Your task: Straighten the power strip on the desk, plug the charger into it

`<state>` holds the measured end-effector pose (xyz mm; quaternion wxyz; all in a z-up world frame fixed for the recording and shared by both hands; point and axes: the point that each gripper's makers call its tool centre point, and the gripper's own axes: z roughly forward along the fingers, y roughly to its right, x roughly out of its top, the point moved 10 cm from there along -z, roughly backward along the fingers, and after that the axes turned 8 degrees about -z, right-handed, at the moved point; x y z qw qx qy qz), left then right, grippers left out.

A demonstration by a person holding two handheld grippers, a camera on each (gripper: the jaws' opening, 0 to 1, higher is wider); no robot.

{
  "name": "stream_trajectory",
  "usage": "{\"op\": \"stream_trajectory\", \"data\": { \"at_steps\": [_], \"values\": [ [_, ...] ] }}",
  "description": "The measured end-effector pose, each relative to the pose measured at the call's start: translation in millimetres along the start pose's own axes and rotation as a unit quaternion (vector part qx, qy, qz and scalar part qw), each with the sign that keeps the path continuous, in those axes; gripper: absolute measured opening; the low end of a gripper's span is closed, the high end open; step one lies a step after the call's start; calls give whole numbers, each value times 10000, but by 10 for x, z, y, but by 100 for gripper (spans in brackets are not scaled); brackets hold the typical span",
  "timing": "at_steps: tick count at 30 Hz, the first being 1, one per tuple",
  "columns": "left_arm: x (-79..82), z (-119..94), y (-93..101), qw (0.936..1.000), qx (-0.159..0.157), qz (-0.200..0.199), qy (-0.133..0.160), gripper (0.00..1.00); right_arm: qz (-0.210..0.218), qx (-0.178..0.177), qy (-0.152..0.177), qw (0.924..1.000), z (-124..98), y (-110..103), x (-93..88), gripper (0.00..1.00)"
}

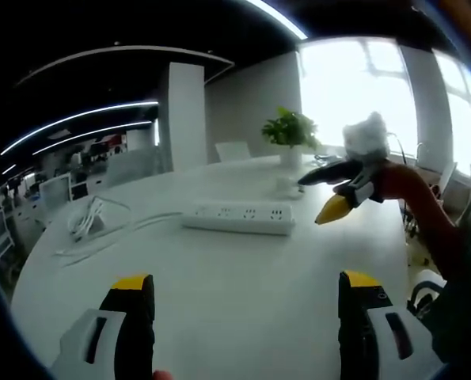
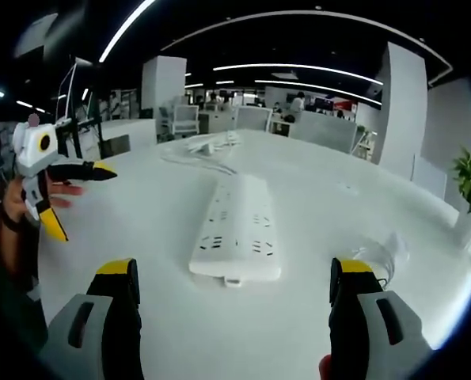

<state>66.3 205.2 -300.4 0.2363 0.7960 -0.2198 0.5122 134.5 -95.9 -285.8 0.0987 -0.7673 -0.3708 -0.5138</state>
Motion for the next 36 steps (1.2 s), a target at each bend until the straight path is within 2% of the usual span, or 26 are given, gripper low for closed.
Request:
{"op": "stream_trajectory", "data": {
  "at_steps": [36],
  "values": [
    [-36, 0, -30, 10000, -27, 4, -67, 100, -12, 123, -146, 9998, 184, 47, 36, 100]
  ]
}}
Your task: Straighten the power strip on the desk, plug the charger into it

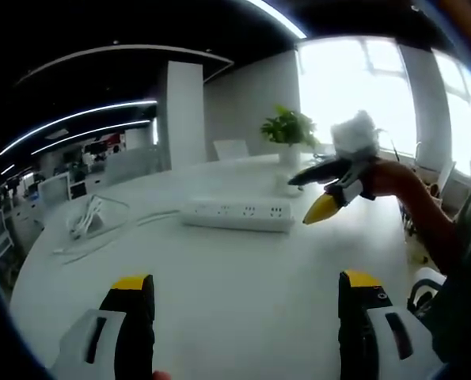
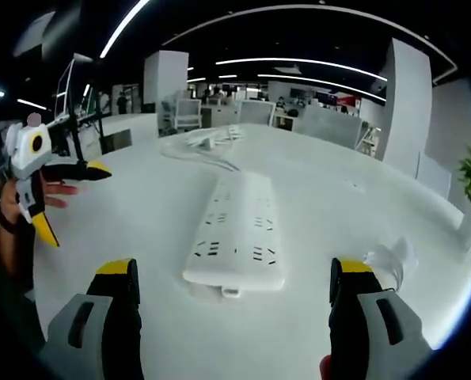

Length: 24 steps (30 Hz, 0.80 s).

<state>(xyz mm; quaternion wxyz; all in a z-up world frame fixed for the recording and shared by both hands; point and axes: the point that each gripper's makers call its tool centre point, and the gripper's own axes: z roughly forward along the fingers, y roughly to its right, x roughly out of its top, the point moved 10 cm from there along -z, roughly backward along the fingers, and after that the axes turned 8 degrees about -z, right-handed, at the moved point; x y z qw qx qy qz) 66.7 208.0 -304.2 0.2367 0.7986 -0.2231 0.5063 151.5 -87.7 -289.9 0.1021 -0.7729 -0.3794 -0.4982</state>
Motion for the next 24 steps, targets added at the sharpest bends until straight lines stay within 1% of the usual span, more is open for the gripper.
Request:
{"op": "stream_trajectory", "data": {
  "at_steps": [6, 16, 24],
  "values": [
    [-3, -2, -8, 10000, 10, -11, 0, 100, -40, 32, -13, 10000, 46, -8, 30, 100],
    [-10, -13, -13, 10000, 7, -13, 8, 100, -28, 80, -82, 9999, 126, -1, 12, 100],
    [-18, -14, -18, 10000, -4, -23, 5, 100, 12, 46, -113, 9999, 167, 28, 31, 100]
  ]
}}
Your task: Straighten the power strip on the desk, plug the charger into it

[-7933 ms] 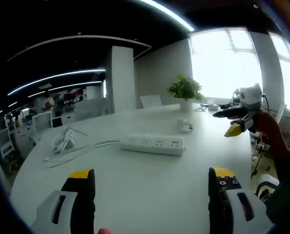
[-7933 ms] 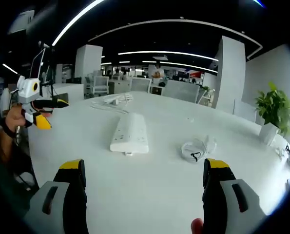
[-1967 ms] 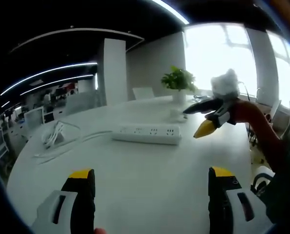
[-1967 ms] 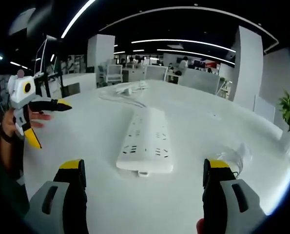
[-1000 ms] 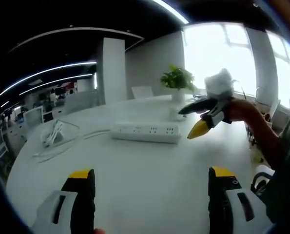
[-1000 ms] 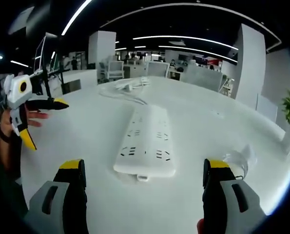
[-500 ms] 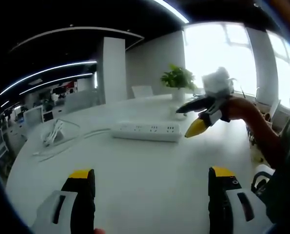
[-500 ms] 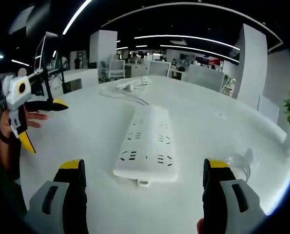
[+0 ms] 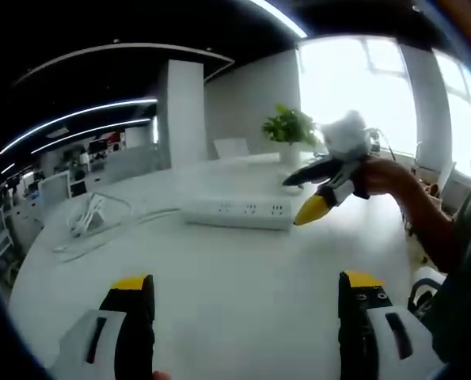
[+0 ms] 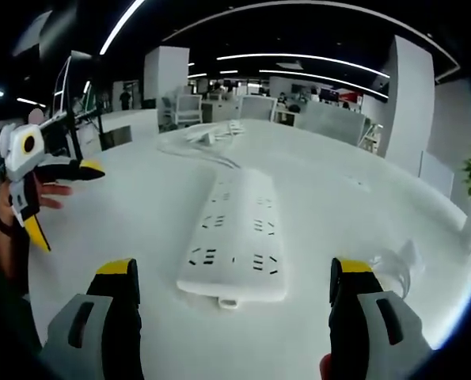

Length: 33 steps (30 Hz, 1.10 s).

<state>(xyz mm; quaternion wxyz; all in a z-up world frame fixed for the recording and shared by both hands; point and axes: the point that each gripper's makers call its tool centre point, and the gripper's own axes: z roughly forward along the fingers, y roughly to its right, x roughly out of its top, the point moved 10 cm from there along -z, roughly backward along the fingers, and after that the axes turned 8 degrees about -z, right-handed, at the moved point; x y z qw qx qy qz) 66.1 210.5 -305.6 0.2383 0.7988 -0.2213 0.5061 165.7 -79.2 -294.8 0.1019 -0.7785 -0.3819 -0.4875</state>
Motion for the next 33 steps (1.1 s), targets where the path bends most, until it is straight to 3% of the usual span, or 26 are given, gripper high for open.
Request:
{"op": "stream_trajectory", "data": {
  "at_steps": [33],
  "values": [
    [-32, -11, -70, 10000, 50, -80, -7, 100, -92, 293, -263, 9992, 301, 32, 62, 100]
  ]
}}
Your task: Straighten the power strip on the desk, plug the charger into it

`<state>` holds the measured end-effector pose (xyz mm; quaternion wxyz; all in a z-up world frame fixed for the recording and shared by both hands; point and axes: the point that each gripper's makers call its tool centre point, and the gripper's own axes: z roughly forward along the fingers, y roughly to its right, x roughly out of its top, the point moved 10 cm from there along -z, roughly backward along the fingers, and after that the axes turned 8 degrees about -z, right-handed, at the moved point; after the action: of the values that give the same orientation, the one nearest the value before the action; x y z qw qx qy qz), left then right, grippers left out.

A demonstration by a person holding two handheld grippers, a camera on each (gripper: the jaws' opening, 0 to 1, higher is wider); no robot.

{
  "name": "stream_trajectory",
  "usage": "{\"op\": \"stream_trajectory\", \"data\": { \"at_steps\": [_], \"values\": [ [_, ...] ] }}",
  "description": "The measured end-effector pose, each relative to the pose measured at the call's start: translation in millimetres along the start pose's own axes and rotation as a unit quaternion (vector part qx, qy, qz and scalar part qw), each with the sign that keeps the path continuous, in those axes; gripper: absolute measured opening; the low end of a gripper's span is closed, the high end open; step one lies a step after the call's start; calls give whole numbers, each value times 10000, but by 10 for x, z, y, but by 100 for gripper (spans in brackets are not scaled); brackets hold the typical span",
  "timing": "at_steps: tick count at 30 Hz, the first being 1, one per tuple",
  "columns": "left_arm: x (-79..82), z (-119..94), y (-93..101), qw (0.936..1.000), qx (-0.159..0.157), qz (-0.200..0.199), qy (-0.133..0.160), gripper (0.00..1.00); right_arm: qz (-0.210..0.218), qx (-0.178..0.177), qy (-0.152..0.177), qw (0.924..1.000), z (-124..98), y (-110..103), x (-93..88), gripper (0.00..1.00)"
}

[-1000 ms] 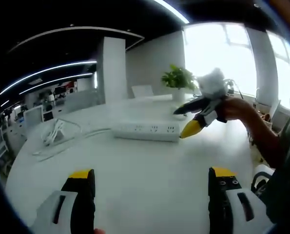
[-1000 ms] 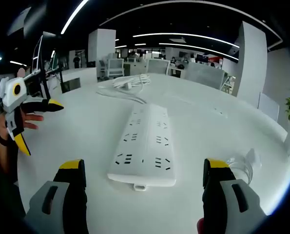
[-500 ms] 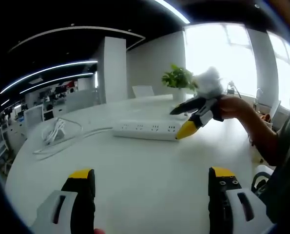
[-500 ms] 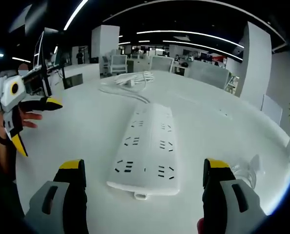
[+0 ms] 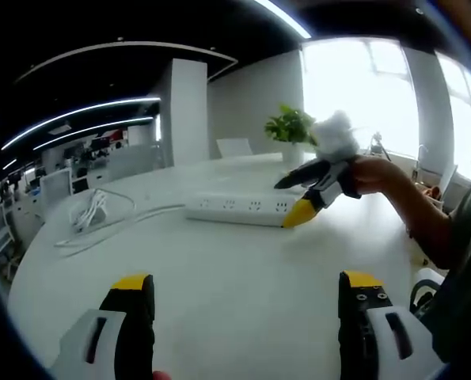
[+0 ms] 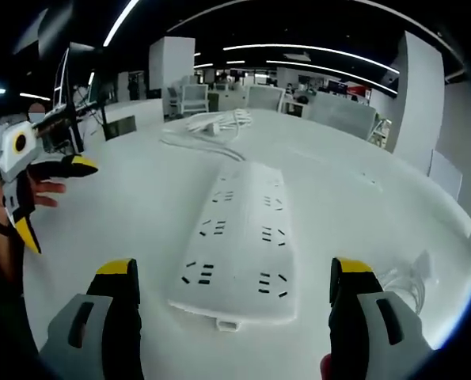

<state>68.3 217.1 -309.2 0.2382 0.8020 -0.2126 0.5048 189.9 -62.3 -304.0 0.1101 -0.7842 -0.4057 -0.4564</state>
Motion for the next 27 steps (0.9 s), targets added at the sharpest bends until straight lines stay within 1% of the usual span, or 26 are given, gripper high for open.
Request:
{"op": "stream_trajectory", "data": {
  "at_steps": [6, 9, 12, 21, 27],
  "values": [
    [-7, 2, -4, 10000, 5, -7, 0, 100, 5, 23, -11, 10000, 31, 5, 29, 100],
    [-10, 1, -10, 10000, 11, -25, 13, 100, 18, 57, 35, 10000, 51, 2, 48, 100],
    [-12, 2, -18, 10000, 21, -33, 13, 100, -34, 24, -39, 10000, 71, 4, 44, 100],
    [-14, 8, -10, 10000, 4, -33, 20, 100, -11, 47, -85, 10000, 107, 25, 43, 100],
    [-15, 13, -6, 10000, -15, -24, 18, 100, -13, 27, -192, 9998, 147, 41, 27, 99]
  ]
}}
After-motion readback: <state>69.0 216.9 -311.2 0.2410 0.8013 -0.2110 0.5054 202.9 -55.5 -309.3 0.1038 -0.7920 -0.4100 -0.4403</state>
